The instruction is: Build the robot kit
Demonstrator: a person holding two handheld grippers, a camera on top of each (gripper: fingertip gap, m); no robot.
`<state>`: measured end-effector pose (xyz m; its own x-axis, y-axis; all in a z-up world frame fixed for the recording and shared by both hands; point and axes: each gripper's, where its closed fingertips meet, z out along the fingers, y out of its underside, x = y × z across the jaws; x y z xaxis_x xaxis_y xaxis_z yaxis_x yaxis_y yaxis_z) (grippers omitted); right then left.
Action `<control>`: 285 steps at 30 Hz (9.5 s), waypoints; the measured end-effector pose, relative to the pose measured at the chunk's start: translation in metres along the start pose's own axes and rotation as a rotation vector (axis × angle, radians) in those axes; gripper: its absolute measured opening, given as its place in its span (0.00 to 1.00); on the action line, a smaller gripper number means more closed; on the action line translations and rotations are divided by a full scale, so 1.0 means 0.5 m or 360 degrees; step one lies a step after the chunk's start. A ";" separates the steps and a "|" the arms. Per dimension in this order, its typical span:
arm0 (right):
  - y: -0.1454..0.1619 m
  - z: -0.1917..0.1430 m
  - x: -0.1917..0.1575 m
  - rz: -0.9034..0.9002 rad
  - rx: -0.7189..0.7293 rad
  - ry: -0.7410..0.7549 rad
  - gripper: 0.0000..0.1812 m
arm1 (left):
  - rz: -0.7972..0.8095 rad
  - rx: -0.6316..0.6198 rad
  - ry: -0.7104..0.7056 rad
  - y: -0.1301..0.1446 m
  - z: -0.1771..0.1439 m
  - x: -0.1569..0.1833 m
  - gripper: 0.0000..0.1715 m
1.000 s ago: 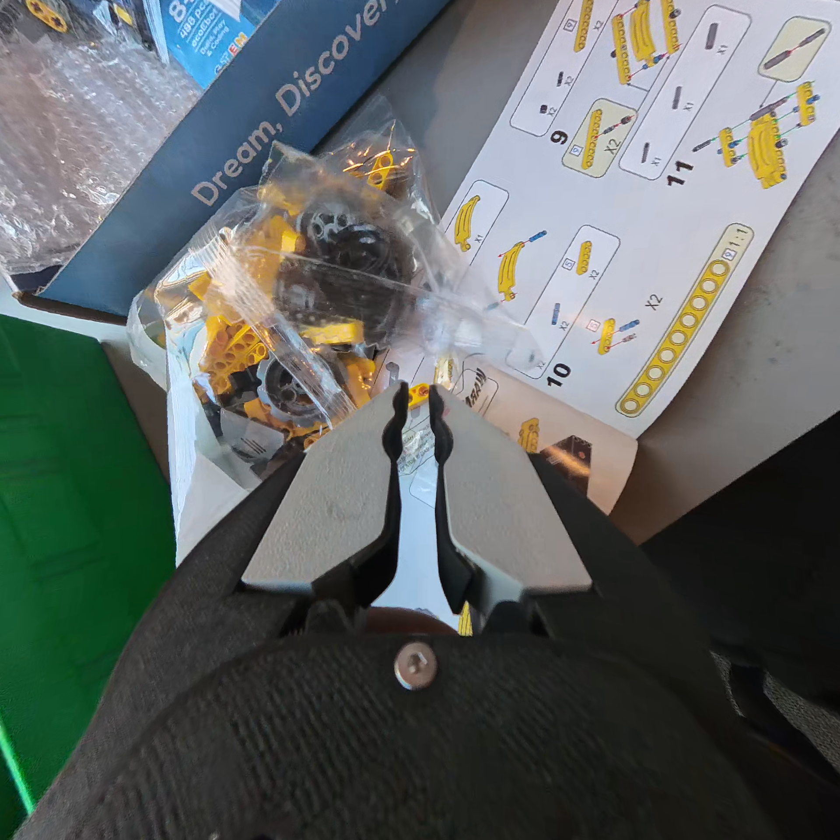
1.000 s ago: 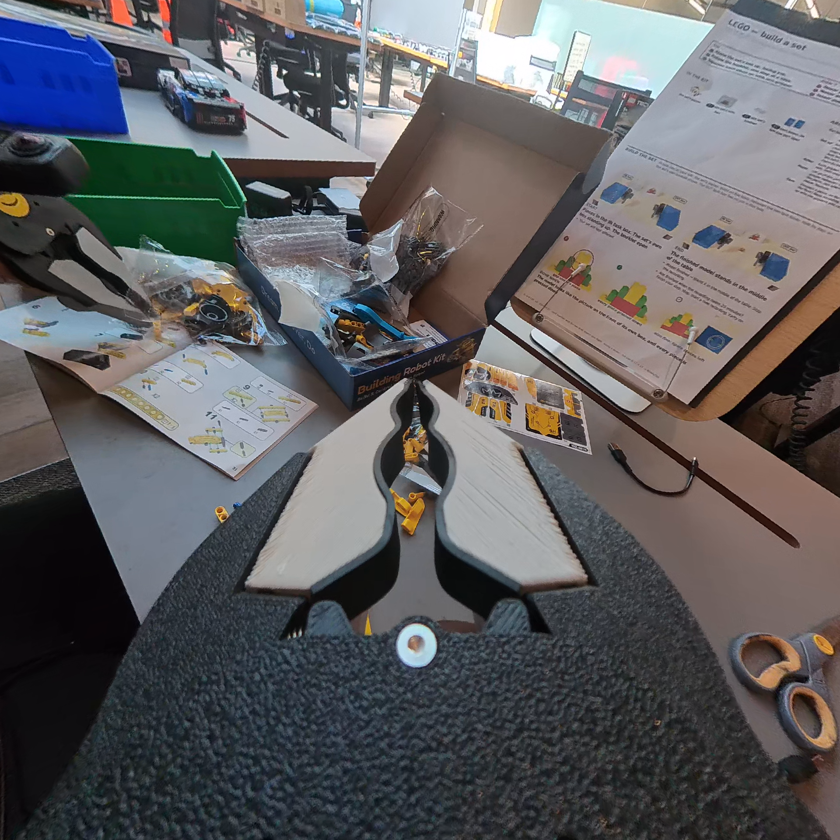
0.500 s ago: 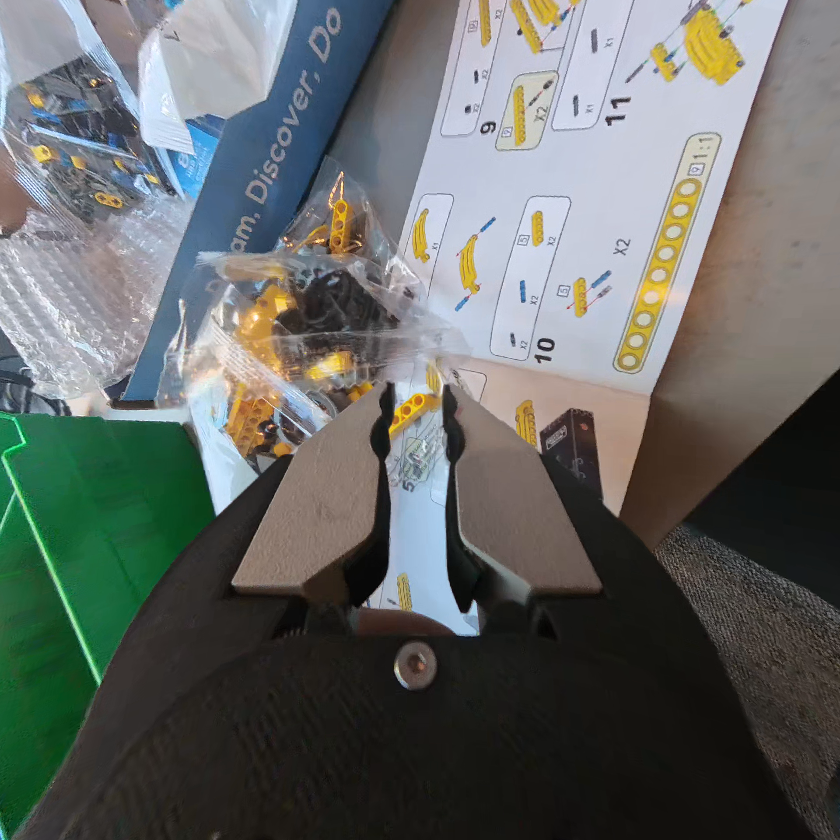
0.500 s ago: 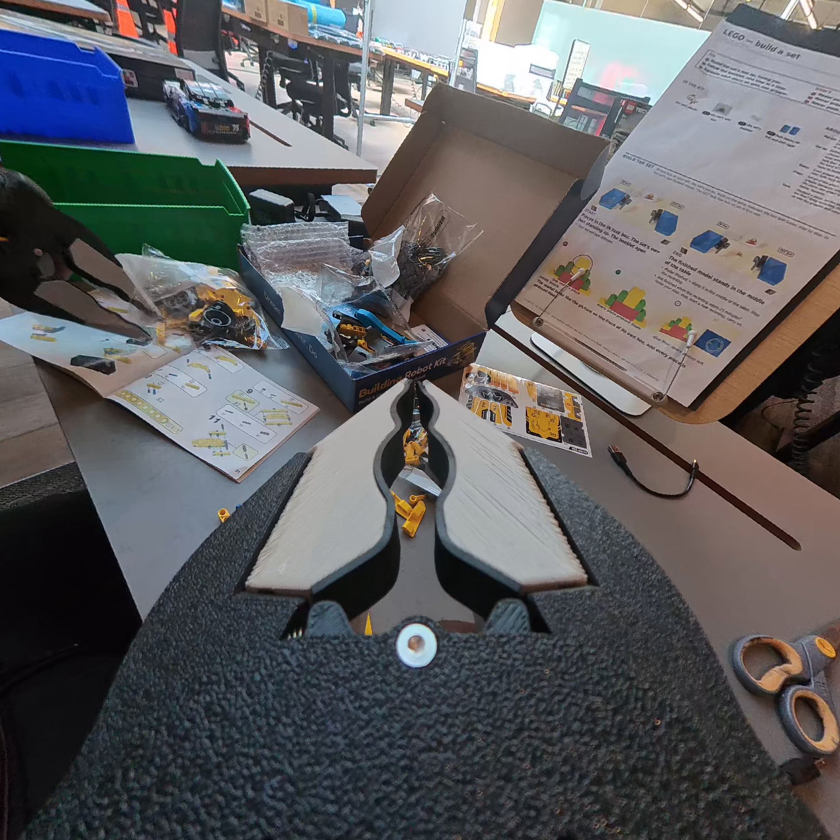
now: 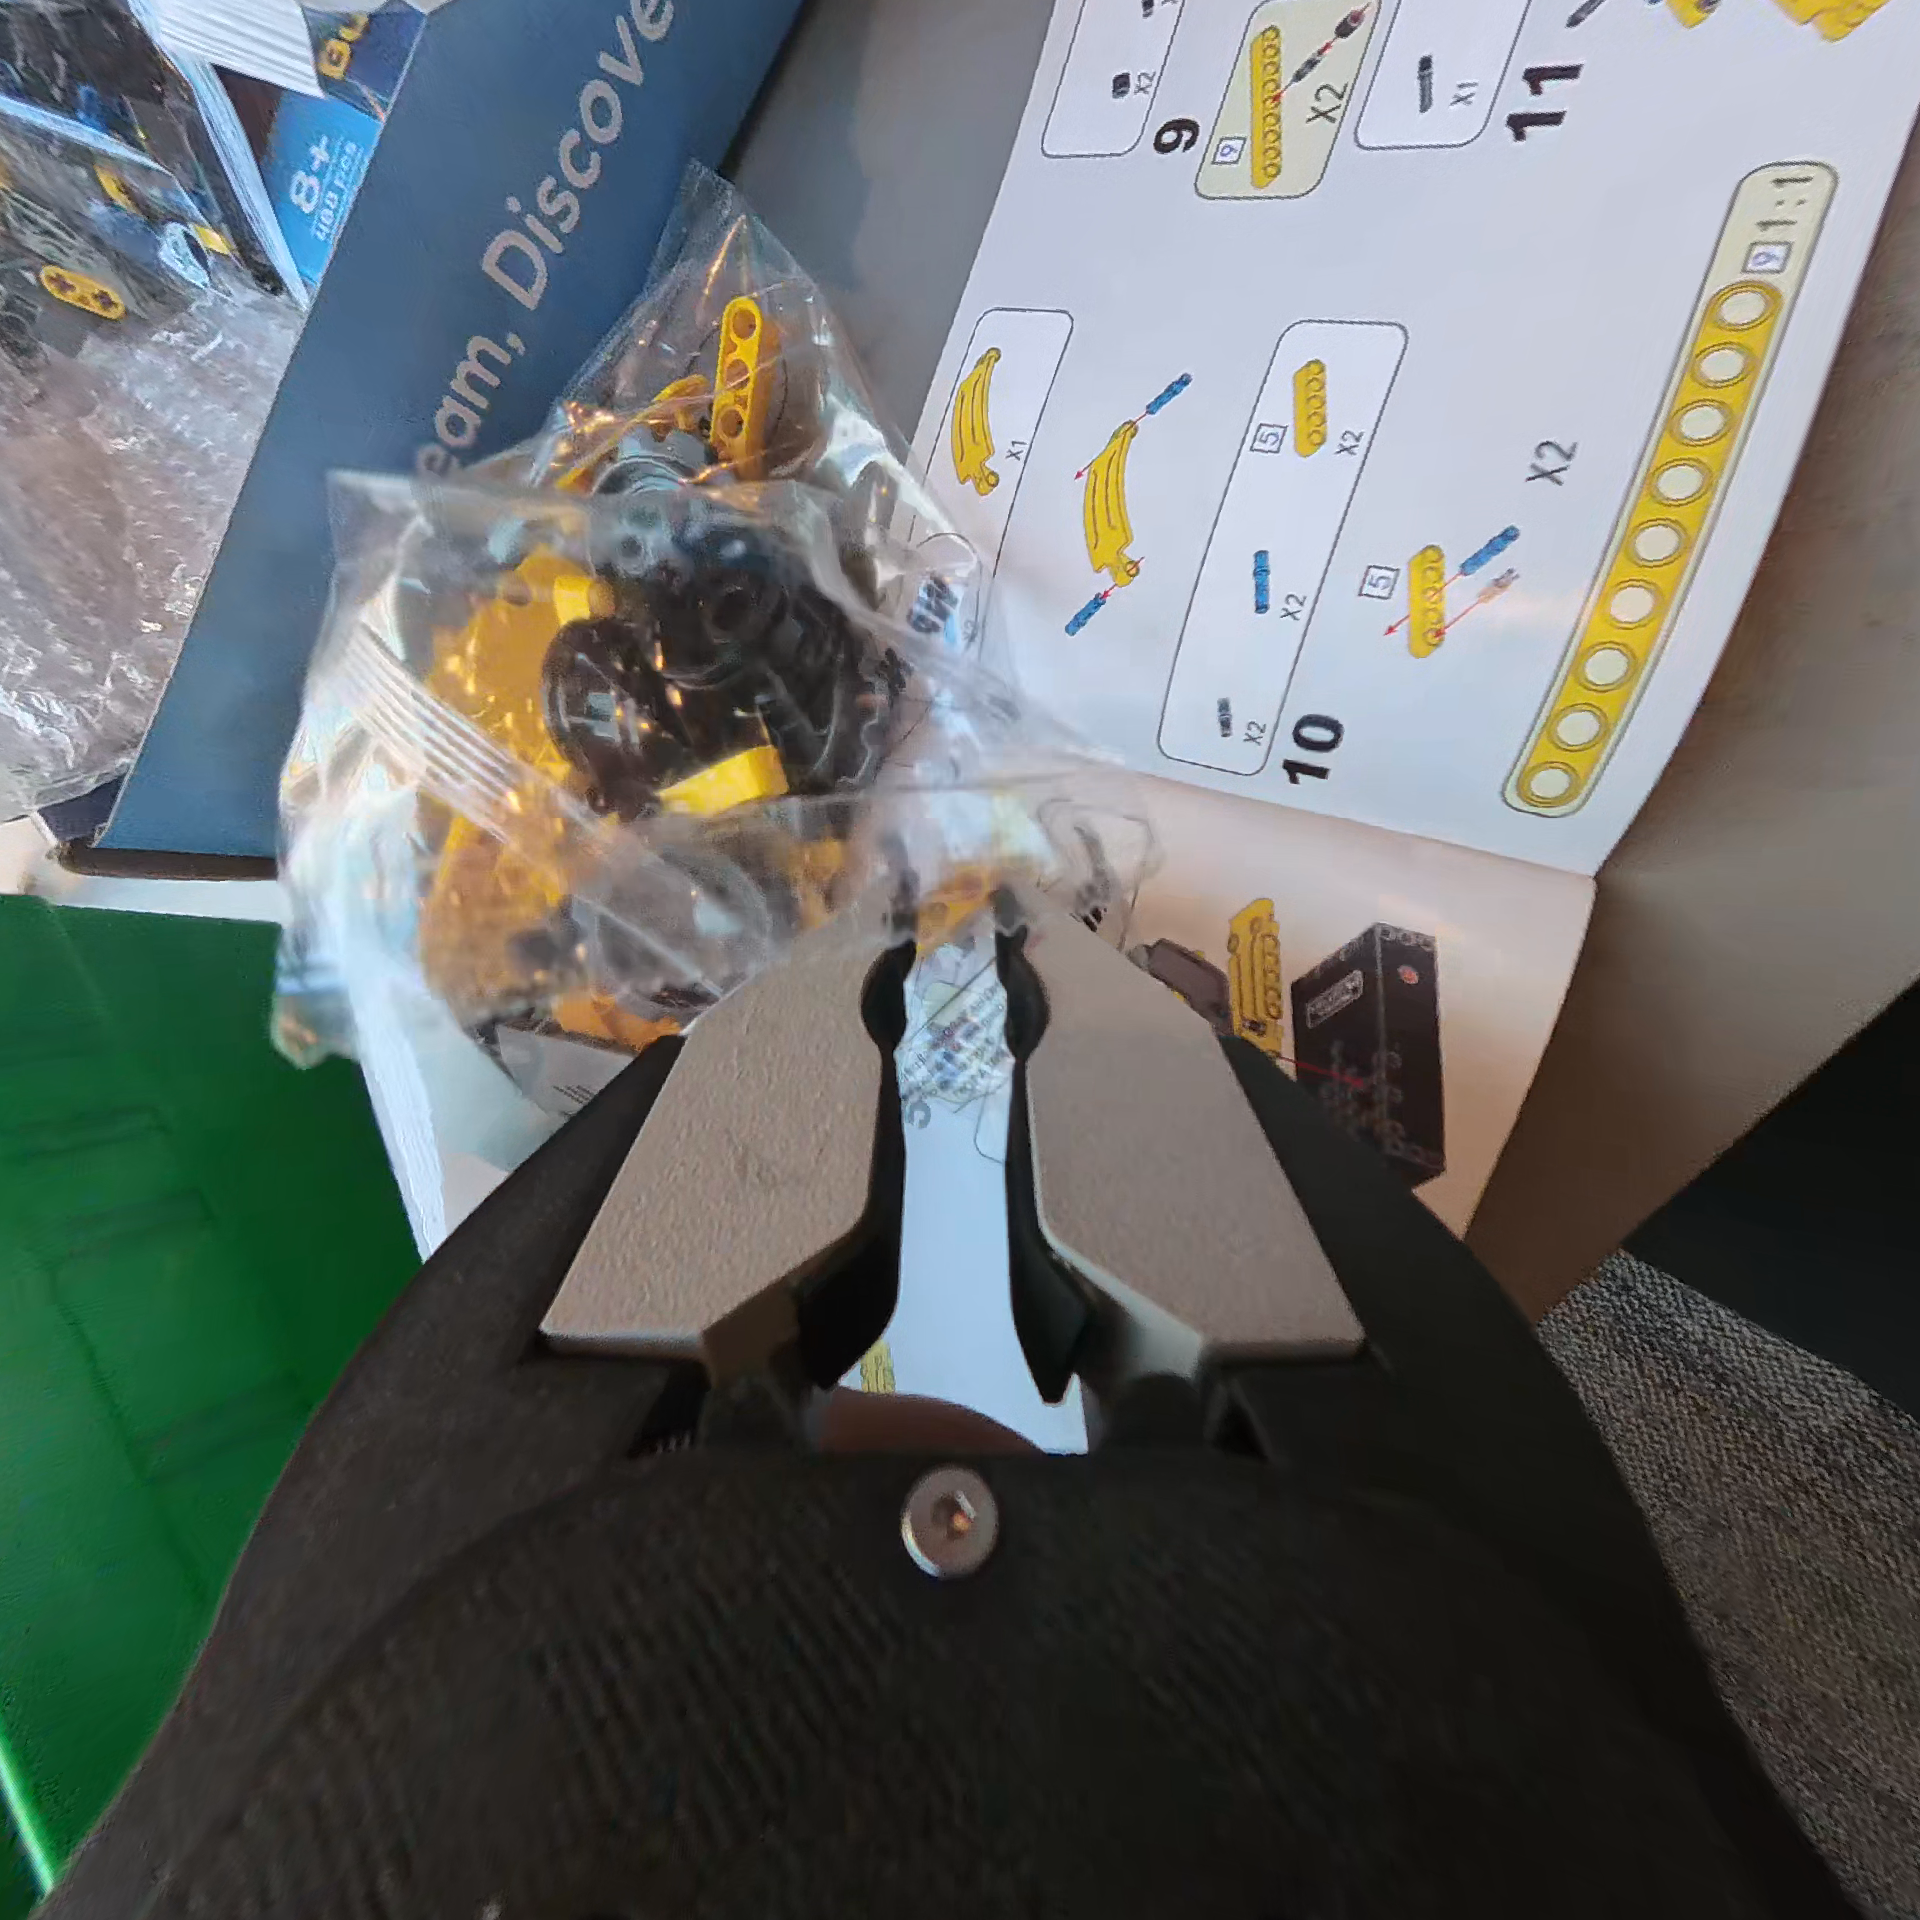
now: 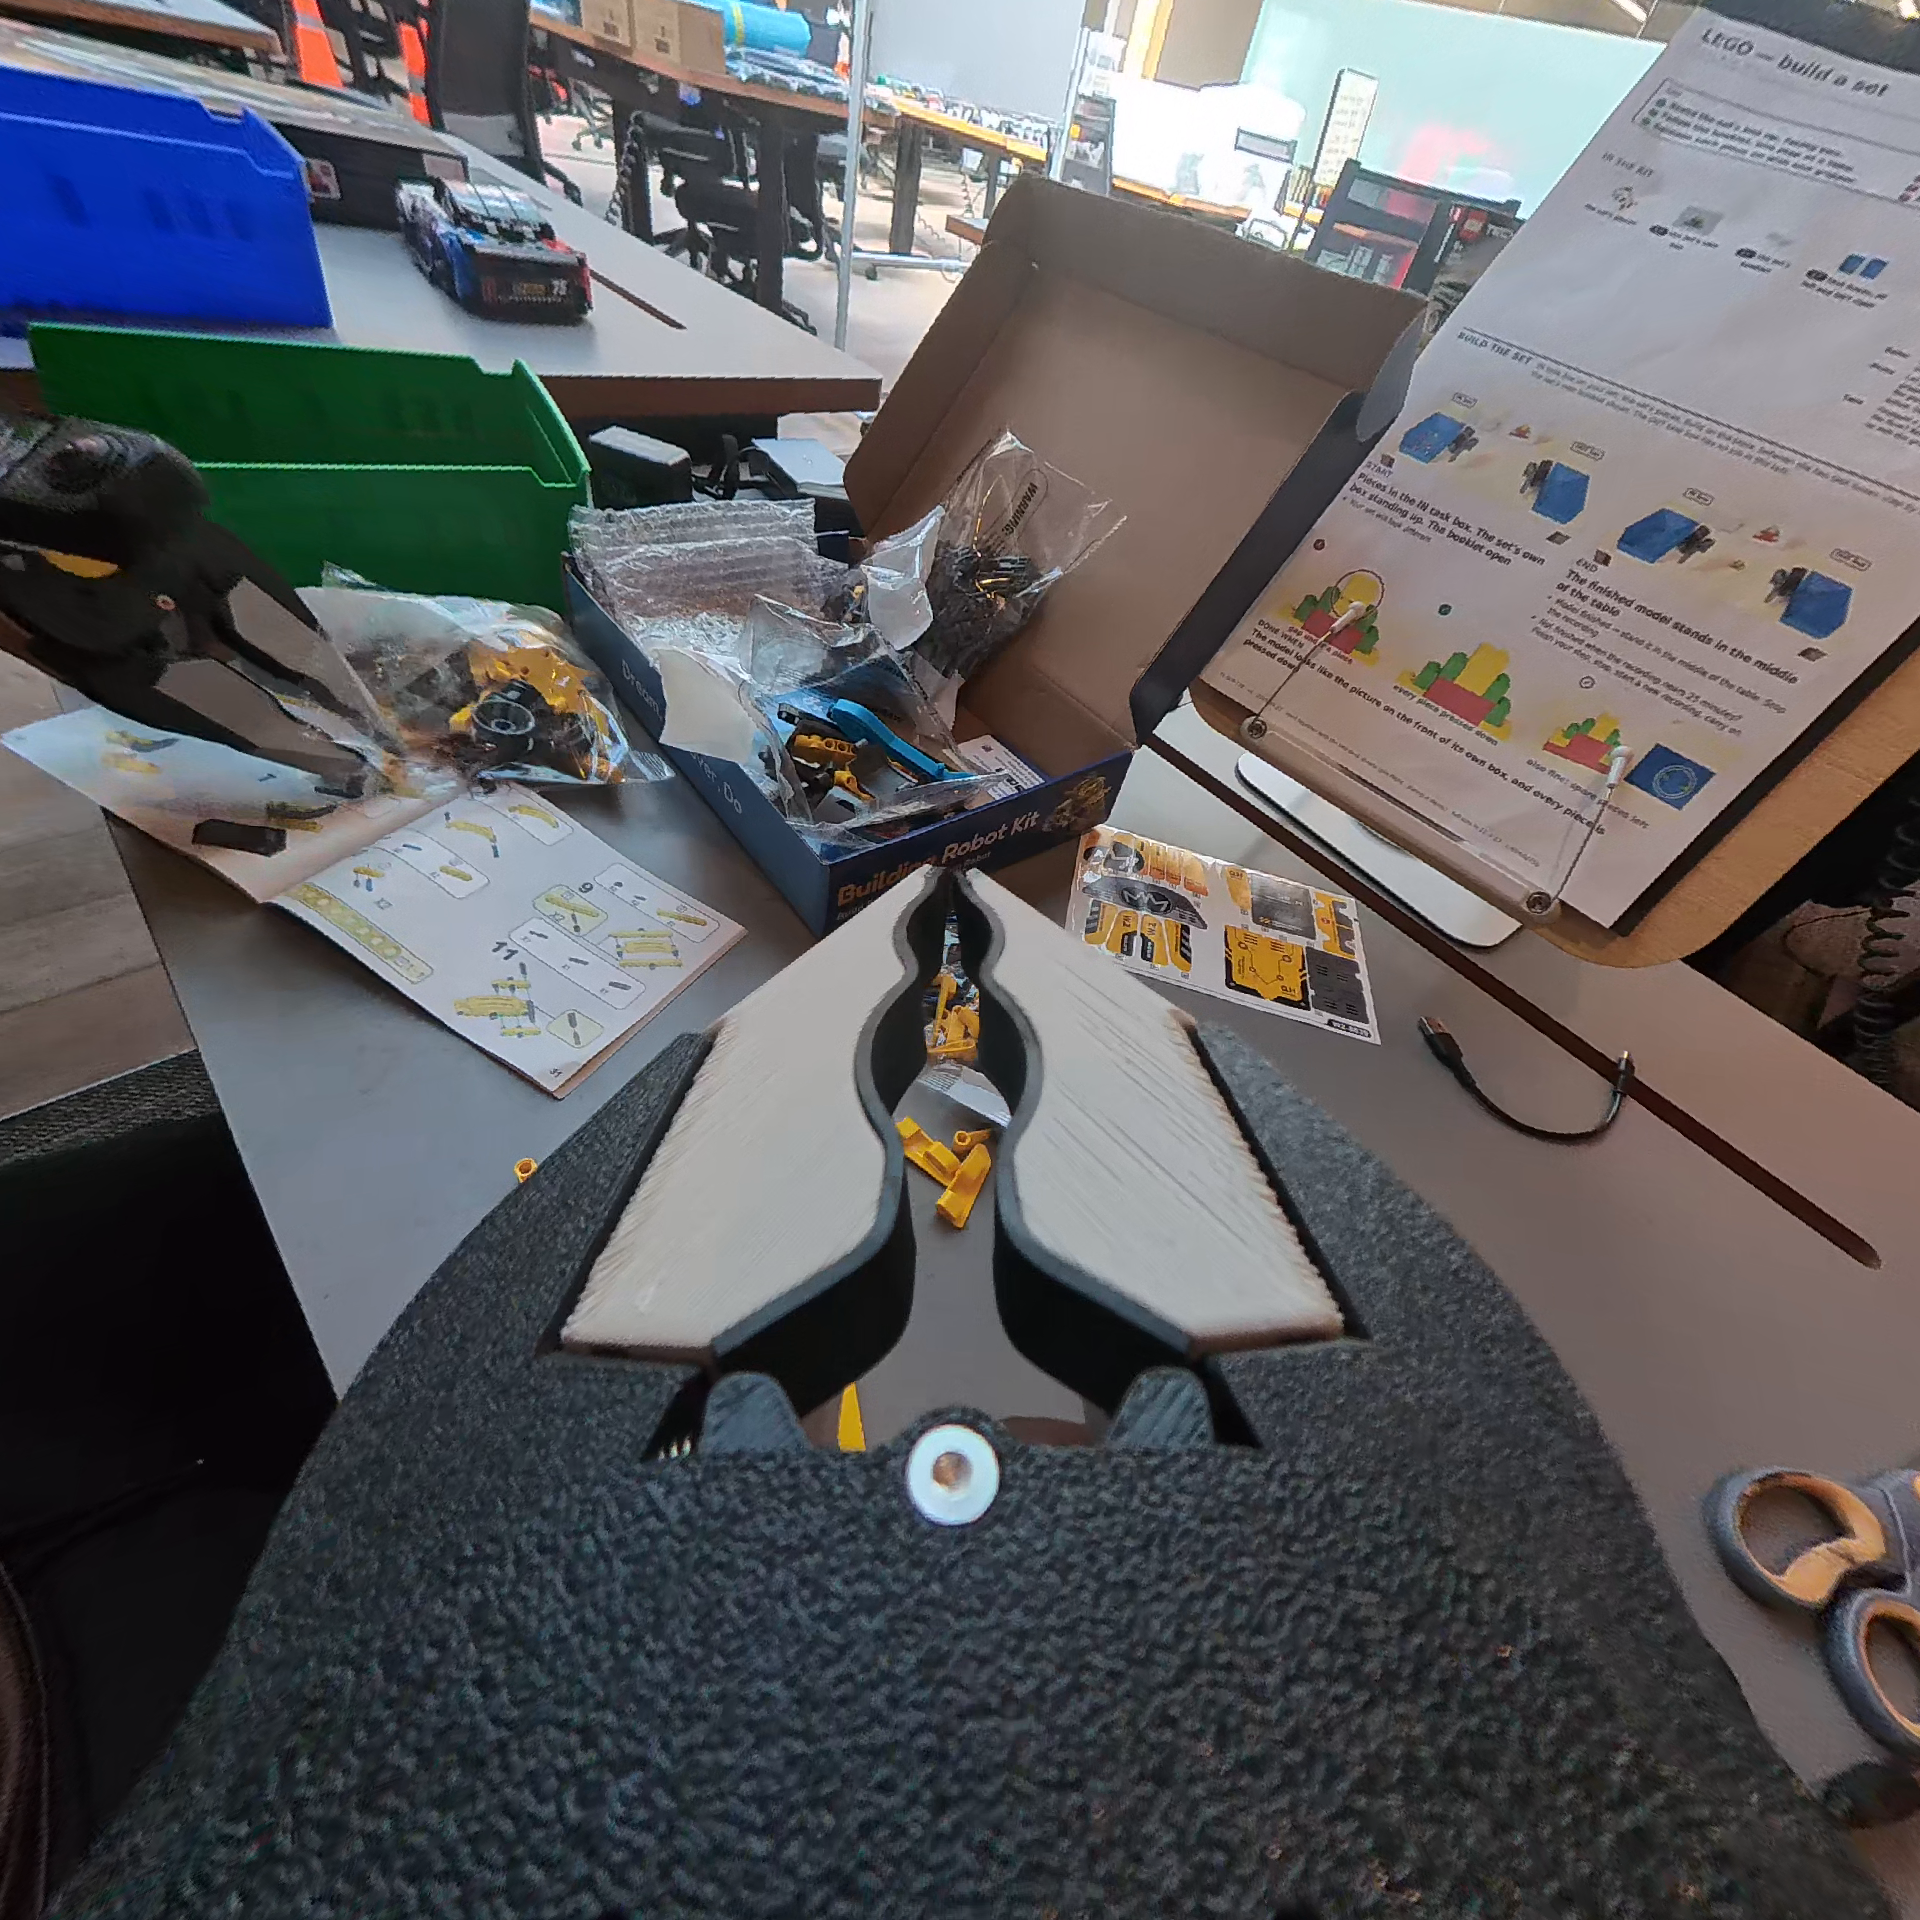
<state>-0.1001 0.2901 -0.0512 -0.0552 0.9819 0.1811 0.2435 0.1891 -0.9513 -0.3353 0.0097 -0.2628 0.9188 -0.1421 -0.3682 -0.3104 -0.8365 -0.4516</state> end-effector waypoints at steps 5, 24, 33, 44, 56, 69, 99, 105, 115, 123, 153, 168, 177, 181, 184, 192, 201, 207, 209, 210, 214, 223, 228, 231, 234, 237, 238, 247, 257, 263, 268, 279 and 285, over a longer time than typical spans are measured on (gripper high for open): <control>-0.001 0.000 -0.003 -0.0011 -0.0001 -0.0002 0.00 | 0.0009 0.0000 0.0004 0.001 0.000 0.000 0.06; -0.006 -0.007 0.003 -0.0004 0.0015 0.0006 0.00 | 0.0235 0.0238 -0.0275 -0.087 -0.077 -0.038 0.03; -0.008 -0.007 -0.001 0.0000 0.0020 -0.0003 0.00 | 0.0105 0.0609 -0.0177 -0.143 -0.151 -0.028 0.02; -0.008 -0.008 0.000 0.0001 0.0020 0.0000 0.00 | -0.0257 0.0763 -0.0021 -0.160 -0.185 -0.048 0.02; -0.006 -0.005 -0.003 0.0003 0.0017 -0.0005 0.00 | -0.0723 0.0879 -0.0051 -0.151 -0.210 -0.117 0.02; -0.004 0.033 -0.127 0.0015 0.0023 -0.0390 0.08 | -0.0365 0.1616 -0.0115 -0.327 -0.387 -0.052 0.02; 0.239 0.026 -0.049 -0.0259 -0.0884 -0.0270 0.04 | -0.0074 0.1460 0.0236 -0.473 -0.254 0.164 0.00; 0.384 0.042 -0.057 0.0094 -0.1263 -0.0402 0.04 | -0.0363 0.1353 0.0144 -0.427 -0.242 0.073 0.01; 0.428 0.047 -0.040 0.0133 -0.1356 -0.0366 0.09 | -0.0391 0.1324 0.0113 -0.404 -0.245 0.047 0.03; 0.310 0.047 0.012 0.0137 -0.1000 -0.0159 0.09 | -0.0545 0.1282 0.0057 -0.380 -0.245 0.008 0.04; -0.045 -0.055 0.063 0.0020 0.0184 0.0227 0.08 | -0.0992 0.1178 -0.0358 -0.268 -0.256 -0.148 0.24; -0.027 -0.026 -0.008 -0.0214 0.0031 0.0065 0.07 | -0.0887 0.1145 -0.0336 -0.286 -0.244 -0.126 0.24; -0.011 -0.018 0.002 -0.0264 -0.0035 0.0123 0.06 | -0.0876 0.1139 -0.0335 -0.286 -0.241 -0.124 0.25; -0.014 -0.021 0.005 -0.0259 -0.0024 0.0130 0.05 | -0.0884 0.1130 -0.0351 -0.282 -0.242 -0.128 0.26; -0.013 -0.022 0.007 -0.0263 -0.0024 0.0137 0.05 | -0.0880 0.1085 -0.0377 -0.266 -0.240 -0.137 0.28; -0.015 -0.025 0.013 -0.0256 -0.0013 0.0148 0.04 | -0.0840 0.0645 -0.0502 -0.136 -0.216 -0.164 0.29; -0.011 -0.016 0.001 -0.0277 -0.0037 0.0135 0.04 | -0.0681 -0.0016 -0.0421 0.009 -0.128 -0.121 0.41; -0.006 -0.012 0.001 -0.0288 -0.0053 0.0136 0.04 | -0.0596 -0.0092 -0.0388 0.005 -0.100 -0.104 0.42; -0.007 -0.015 0.006 -0.0290 -0.0048 0.0147 0.04 | -0.0550 -0.0196 -0.0403 0.023 -0.087 -0.100 0.45; -0.007 -0.018 0.012 -0.0289 -0.0054 0.0163 0.04 | -0.0536 -0.0226 -0.0410 0.028 -0.083 -0.099 0.45; -0.001 -0.055 0.081 -0.0182 -0.0107 0.0360 0.03 | -0.0536 -0.0154 -0.0427 0.004 -0.085 -0.103 0.43; 0.056 -0.122 0.196 0.0273 -0.0152 0.0447 0.10 | -0.0693 0.0033 -0.0774 -0.036 -0.129 -0.181 0.32; 0.132 -0.087 0.191 0.0296 -0.0393 0.0373 0.13 | -0.0733 0.0189 -0.0857 -0.076 -0.158 -0.194 0.32; 0.193 -0.070 0.191 0.0281 -0.0603 0.0381 0.13 | -0.0720 0.0252 -0.0843 -0.096 -0.165 -0.190 0.32; 0.240 -0.051 0.176 0.0310 -0.0737 0.0303 0.11 | -0.0704 0.0296 -0.0855 -0.111 -0.174 -0.188 0.32; 0.281 -0.031 0.151 0.0329 -0.0854 0.0192 0.07 | -0.0689 0.0368 -0.0844 -0.138 -0.185 -0.180 0.30; 0.295 -0.025 0.146 0.0325 -0.0891 0.0176 0.06 | -0.0689 0.0399 -0.0845 -0.150 -0.191 -0.176 0.27; 0.393 0.021 0.165 0.0220 -0.1112 0.0326 0.13 | -0.0531 0.0640 -0.0649 -0.284 -0.183 -0.085 0.25; 0.450 0.041 0.190 -0.0062 -0.1235 0.0446 0.09 | -0.0400 0.0604 -0.0512 -0.332 -0.105 -0.015 0.18; 0.440 0.013 0.229 -0.0044 -0.1231 0.0552 0.04 | -0.0453 0.0580 -0.0481 -0.319 -0.096 -0.019 0.18; 0.429 -0.004 0.238 0.0053 -0.1190 0.0540 0.05 | -0.0411 0.0576 -0.0453 -0.325 -0.091 -0.008 0.23; 0.393 -0.009 0.196 0.0278 -0.1064 0.0326 0.05 | -0.0245 0.0616 -0.0260 -0.393 -0.060 0.098 0.25; 0.407 -0.009 0.180 0.0351 -0.1083 0.0272 0.04 | -0.0084 0.0686 -0.0079 -0.508 -0.009 0.181 0.24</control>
<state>-0.0511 0.4172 -0.2273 0.2027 0.9748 0.0927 0.7817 -0.1040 -0.6149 -0.1720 0.2067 -0.1779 0.9265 -0.0709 -0.3696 -0.3467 -0.5429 -0.7649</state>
